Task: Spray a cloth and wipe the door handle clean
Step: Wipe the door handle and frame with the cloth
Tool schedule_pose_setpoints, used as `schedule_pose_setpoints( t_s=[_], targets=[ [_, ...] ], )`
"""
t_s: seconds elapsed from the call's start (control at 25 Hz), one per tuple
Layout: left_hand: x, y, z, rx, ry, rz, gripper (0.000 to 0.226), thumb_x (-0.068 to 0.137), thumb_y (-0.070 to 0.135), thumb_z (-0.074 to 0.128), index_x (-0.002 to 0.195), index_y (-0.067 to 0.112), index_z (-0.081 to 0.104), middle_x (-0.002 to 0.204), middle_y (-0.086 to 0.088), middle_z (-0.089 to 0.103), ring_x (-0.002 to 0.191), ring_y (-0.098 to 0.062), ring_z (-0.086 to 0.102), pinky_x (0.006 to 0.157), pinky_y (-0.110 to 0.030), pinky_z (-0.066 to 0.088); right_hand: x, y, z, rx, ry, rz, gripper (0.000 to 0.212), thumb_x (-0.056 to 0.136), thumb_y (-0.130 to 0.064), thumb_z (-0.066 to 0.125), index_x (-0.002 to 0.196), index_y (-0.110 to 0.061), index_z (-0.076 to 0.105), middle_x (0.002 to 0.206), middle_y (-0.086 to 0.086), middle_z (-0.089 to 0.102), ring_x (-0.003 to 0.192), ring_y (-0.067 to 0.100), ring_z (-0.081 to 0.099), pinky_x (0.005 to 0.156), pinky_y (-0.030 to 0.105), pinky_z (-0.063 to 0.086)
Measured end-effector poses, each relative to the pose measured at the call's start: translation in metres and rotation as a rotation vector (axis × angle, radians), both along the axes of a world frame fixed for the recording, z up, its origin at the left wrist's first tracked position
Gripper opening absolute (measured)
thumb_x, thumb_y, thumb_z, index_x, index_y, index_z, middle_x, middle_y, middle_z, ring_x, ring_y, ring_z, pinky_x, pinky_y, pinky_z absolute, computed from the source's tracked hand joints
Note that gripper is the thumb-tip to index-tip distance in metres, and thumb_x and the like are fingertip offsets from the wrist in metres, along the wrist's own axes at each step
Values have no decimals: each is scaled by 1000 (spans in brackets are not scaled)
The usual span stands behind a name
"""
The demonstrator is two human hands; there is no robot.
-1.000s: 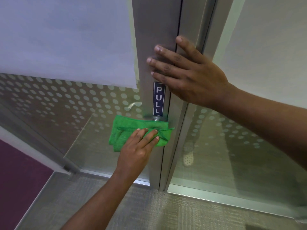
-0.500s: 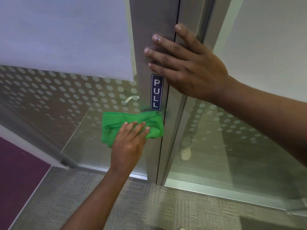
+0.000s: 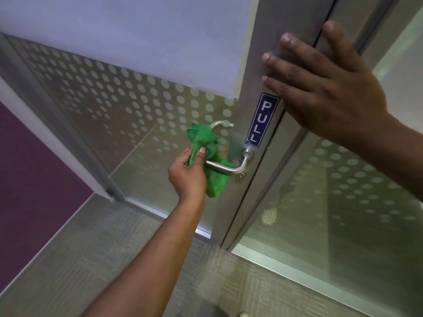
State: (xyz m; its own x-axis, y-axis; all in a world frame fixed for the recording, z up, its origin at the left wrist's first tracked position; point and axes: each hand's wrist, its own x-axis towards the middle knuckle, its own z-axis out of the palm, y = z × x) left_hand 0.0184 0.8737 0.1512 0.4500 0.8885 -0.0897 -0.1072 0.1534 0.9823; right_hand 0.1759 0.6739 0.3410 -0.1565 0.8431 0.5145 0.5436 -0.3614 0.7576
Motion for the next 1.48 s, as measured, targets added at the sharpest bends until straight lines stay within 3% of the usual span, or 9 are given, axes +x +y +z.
schedule_pose_setpoints(
  t_s=[0.16, 0.48, 0.6, 0.72, 0.84, 1.08, 1.16, 1.32, 1.48],
  targets=[
    [-7, -5, -7, -125, -50, 22, 39, 90, 18, 83, 127, 10, 76, 127, -1, 79, 118, -14, 75, 109, -44, 57, 2, 2, -1, 8, 2, 18, 34, 118, -23, 50, 148, -12, 63, 164, 13, 51, 156, 39, 41, 124, 66, 30],
    [0, -1, 3, -210, -51, 8, 28, 92, 21, 81, 120, 19, 80, 115, -1, 83, 105, -16, 79, 100, -42, 62, -1, 0, 1, -17, 39, -12, 36, 119, -22, 46, 149, -12, 61, 165, 12, 49, 156, 40, 40, 127, 64, 25],
    [-16, -13, -10, -245, -88, 30, 22, 88, 22, 86, 107, 33, 82, 118, 3, 82, 106, -10, 79, 93, -32, 63, -2, 0, 0, -7, 32, -11, 35, 118, -18, 46, 148, -11, 63, 165, 12, 50, 155, 40, 41, 126, 65, 26],
    [-4, -3, -2, -236, -87, 35, 24, 87, 18, 86, 108, 29, 81, 113, 0, 84, 102, -13, 80, 80, -23, 64, 0, 2, 1, -12, 7, -14, 36, 118, -17, 46, 149, -11, 62, 165, 13, 49, 156, 40, 41, 126, 65, 27],
    [16, 8, 11, -245, -51, 53, 33, 90, 16, 83, 123, 14, 79, 109, -6, 83, 100, -21, 80, 93, -37, 64, 2, 3, 2, -24, 2, -19, 37, 118, -17, 44, 151, -11, 60, 166, 13, 47, 157, 40, 39, 128, 63, 24],
    [-10, -26, -9, -172, -80, 74, 40, 88, 16, 85, 127, 17, 74, 139, 3, 72, 132, -12, 66, 109, -39, 55, 2, 2, 1, -19, -11, -23, 38, 118, -17, 43, 150, -11, 61, 166, 13, 48, 156, 40, 40, 128, 63, 25],
    [-11, -28, -8, -134, -68, 76, 40, 88, 15, 85, 126, 17, 74, 138, 6, 71, 134, -12, 64, 111, -38, 53, 3, 1, 2, -24, -12, -24, 38, 118, -17, 42, 151, -11, 60, 166, 14, 48, 156, 40, 40, 127, 64, 25],
    [17, 4, 13, -285, -59, 69, 33, 91, 14, 83, 124, 10, 77, 111, -7, 83, 104, -23, 80, 91, -37, 63, 2, 0, 3, -48, -11, -41, 39, 119, -17, 40, 153, -10, 57, 167, 16, 45, 157, 42, 38, 127, 66, 25],
    [4, -13, 5, -474, -141, 96, 21, 93, 16, 80, 113, 12, 80, 99, -7, 85, 93, -24, 83, 74, -36, 68, 2, 1, 2, -45, -8, -42, 39, 119, -16, 39, 153, -10, 57, 167, 16, 45, 157, 43, 38, 127, 66, 24]
  ],
)
